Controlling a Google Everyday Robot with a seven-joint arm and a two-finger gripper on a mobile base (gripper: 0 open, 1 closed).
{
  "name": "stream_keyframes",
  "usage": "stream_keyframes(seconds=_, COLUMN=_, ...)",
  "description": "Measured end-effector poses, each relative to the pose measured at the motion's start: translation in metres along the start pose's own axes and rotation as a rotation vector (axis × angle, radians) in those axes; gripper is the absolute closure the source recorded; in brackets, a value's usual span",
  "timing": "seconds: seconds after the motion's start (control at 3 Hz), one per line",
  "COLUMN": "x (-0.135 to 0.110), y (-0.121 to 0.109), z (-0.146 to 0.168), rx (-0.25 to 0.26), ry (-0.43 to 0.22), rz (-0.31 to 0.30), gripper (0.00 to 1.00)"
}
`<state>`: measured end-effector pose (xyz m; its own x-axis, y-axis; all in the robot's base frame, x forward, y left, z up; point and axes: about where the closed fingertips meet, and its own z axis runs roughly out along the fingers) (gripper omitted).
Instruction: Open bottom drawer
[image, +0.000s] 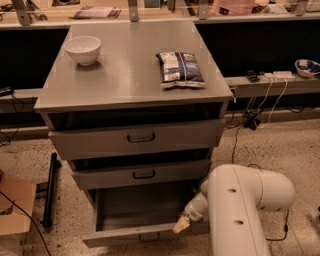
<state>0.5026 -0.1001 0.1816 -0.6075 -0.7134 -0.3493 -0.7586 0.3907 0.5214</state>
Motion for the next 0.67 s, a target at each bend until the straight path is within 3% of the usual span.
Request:
stream_keyframes(seconds=0.33, x=0.0132, y=0.0128, z=0.0105, rx=-0.032, ry=0.068, rz=0.005, gripper=0.98)
stream_keyframes(seconds=0.67, x=0.0133, y=0.0129, z=0.0106, rx=-0.032, ry=0.068, rz=0.006, gripper=0.75)
